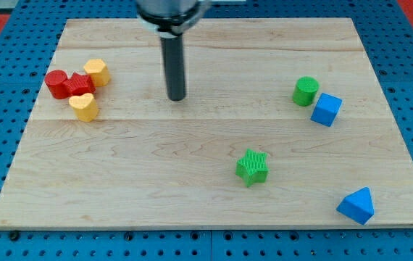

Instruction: Push the green star towards center

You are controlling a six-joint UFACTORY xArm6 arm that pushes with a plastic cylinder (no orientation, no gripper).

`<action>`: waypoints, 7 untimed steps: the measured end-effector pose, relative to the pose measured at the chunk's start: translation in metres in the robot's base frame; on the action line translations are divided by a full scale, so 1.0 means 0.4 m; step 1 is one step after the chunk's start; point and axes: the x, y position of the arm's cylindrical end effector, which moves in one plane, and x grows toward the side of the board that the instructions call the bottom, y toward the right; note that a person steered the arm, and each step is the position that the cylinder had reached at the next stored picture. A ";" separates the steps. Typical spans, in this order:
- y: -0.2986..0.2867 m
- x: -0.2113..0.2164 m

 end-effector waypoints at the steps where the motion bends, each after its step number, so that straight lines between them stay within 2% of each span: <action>1: -0.054 0.144; 2: 0.037 0.323; 3: 0.115 0.414; 4: 0.178 0.560; 6: 0.478 0.483; 7: 0.448 0.394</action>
